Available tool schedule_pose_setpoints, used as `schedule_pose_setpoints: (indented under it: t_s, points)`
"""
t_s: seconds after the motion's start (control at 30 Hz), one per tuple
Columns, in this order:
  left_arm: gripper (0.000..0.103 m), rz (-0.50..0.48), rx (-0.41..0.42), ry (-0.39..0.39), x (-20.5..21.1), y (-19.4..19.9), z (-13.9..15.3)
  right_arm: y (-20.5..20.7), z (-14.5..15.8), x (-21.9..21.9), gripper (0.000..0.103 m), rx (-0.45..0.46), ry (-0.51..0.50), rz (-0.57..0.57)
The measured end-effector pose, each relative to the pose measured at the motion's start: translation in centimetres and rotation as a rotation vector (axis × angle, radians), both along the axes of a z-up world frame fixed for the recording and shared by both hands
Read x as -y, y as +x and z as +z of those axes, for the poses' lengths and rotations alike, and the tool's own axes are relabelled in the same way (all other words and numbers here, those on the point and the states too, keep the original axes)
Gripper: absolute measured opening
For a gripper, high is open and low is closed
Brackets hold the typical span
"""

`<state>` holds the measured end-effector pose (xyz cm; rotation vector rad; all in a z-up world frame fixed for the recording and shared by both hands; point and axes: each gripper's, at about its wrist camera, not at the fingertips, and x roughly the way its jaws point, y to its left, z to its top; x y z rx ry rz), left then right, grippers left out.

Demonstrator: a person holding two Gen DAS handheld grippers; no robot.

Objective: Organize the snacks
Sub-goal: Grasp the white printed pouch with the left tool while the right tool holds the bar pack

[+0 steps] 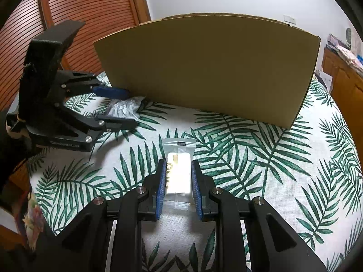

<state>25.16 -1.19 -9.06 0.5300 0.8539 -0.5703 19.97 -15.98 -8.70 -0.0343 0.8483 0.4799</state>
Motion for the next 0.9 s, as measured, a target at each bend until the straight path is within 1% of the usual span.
schedule_pose_setpoints:
  t_s: [0.23,0.37,0.47,0.5,0.57,0.7,0.77,0.9]
  points:
    - [0.058,0.019,-0.014,-0.015,-0.8,-0.6,0.0,0.0,0.0,-0.1,0.02,0.0,0.0,-0.001]
    - [0.058,0.036,-0.034,-0.048,-1.5,-0.5,0.0,0.0,0.0,0.0,0.02,0.0,0.0,-0.001]
    - [0.051,0.053,-0.052,-0.067,-1.9,-0.6,0.0,0.0,0.0,0.0,0.02,0.0,0.0,-0.001]
    - [0.044,0.062,-0.043,-0.059,-2.0,-0.9,0.1,-0.1,0.0,0.0,0.02,0.0,0.001,0.0]
    - [0.036,0.072,-0.031,-0.043,-1.9,-1.3,0.1,0.0,0.0,0.0,0.02,0.0,0.002,-0.001]
    - [0.036,0.086,-0.041,-0.042,-2.1,-1.8,0.3,0.0,-0.1,0.0,0.02,0.002,0.002,0.0]
    - [0.036,0.094,-0.032,-0.05,-2.1,-2.0,0.6,0.0,-0.2,0.1,0.02,0.002,0.003,-0.001]
    - [0.035,0.111,-0.013,-0.099,-2.1,-2.6,1.7,-0.1,0.0,0.0,0.02,0.005,0.004,-0.003]
